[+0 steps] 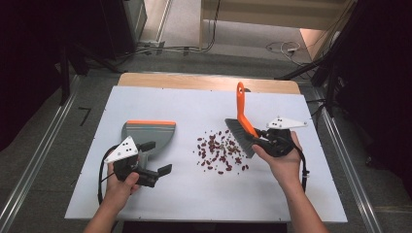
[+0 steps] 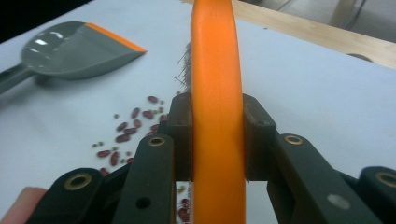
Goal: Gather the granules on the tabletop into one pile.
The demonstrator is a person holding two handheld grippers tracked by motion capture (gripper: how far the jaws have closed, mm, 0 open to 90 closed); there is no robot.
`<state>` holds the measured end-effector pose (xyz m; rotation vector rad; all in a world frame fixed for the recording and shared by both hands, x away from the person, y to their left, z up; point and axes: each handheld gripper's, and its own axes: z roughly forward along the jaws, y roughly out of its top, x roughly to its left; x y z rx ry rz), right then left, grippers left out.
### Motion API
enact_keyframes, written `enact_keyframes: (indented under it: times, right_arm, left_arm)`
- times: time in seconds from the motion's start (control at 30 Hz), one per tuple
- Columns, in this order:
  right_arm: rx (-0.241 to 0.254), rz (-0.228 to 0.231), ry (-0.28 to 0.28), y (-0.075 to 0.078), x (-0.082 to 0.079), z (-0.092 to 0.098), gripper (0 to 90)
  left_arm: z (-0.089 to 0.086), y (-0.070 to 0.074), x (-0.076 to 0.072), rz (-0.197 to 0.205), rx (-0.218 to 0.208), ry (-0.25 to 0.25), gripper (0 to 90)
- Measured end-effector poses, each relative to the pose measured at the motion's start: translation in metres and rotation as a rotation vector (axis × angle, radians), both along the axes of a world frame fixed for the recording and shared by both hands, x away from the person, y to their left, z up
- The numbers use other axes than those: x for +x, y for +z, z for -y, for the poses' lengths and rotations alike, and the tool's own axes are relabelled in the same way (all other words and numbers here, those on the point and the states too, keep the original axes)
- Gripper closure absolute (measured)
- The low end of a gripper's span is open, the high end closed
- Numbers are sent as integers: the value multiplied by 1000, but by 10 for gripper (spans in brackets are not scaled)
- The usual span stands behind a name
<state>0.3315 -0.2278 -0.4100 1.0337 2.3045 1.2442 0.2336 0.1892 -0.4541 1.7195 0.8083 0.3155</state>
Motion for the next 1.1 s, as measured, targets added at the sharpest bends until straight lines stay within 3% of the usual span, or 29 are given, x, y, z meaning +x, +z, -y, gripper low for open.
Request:
enact_keyframes:
  times: [0.17, 0.3, 0.43, 0.7, 0.8, 1.0, 1.03, 1.1]
  right_arm:
    - [-72, 2, -32, 5, 16, 2, 687]
    - [-137, 6, -52, 4, 29, -2, 687]
    - [-251, 27, -61, 0, 41, -7, 687]
    - [-333, -2, -101, -9, 67, -7, 687]
    - [-384, -8, -107, -13, 71, -10, 687]
    - [-537, -5, -104, -31, 73, -27, 687]
    - [-551, -12, -96, -34, 73, -31, 686]
    - [-532, -16, -80, -37, 70, -37, 689]
  left_arm:
    - [-11, -2, 0, 4, -21, 39, 0]
    - [-15, -3, 0, 2, -13, 54, 0]
    - [-16, -4, 0, 4, -7, 57, 0]
    - [-14, -5, 1, 7, -8, 43, 0]
    - [-15, -5, 1, 5, -13, 42, 0]
    - [-17, -5, 2, 2, -19, 49, 0]
    - [-16, -5, 2, 1, -18, 50, 0]
    - [-16, -5, 2, 0, -16, 51, 0]
